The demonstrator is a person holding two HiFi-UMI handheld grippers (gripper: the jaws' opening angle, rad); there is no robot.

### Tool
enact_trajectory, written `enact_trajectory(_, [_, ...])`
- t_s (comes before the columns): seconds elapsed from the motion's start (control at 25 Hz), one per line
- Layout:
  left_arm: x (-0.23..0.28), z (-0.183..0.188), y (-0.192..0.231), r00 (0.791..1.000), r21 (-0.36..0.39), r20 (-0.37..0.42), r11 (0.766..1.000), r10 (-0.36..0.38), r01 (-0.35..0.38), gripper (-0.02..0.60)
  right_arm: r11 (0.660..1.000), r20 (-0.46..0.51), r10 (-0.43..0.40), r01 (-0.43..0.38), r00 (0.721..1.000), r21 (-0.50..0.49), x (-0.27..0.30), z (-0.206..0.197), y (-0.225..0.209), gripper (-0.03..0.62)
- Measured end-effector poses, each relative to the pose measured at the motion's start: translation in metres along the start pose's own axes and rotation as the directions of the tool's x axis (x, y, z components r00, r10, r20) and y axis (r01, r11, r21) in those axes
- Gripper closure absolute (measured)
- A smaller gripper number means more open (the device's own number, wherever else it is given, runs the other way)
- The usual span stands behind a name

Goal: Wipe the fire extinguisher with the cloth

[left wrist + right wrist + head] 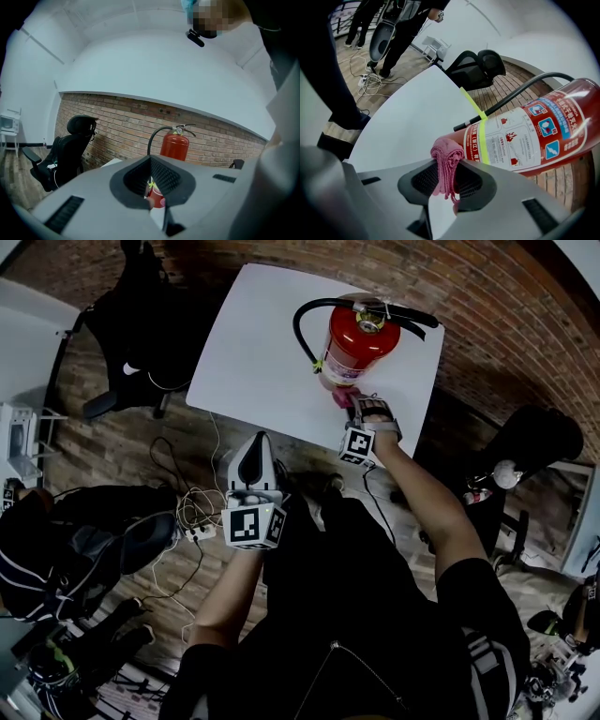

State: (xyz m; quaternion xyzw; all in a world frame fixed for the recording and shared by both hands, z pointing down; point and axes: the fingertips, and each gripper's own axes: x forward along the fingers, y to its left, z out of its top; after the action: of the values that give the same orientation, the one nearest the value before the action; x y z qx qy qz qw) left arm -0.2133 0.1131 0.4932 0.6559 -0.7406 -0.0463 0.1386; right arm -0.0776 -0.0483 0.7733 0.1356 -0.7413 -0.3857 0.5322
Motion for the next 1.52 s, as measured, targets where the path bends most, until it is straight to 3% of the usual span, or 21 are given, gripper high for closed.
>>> enact_trajectory(1.04, [0.03, 0.04, -0.021, 0.99, 0.031, 0.02, 0.99, -0.141, 0.14, 0.571, 0.998, 0.004, -0.07, 0.07, 0.998, 0.0, -0.066, 0.017, -0.068, 0.488])
enact_trajectory(1.52, [0.031, 0.057, -0.029, 0.974, 0.059, 0.017, 0.973, -0.224, 0.223, 0.571, 0.988, 0.008, -0.158, 0.158, 0.987, -0.004, -0.107, 0.027, -0.106, 0.488])
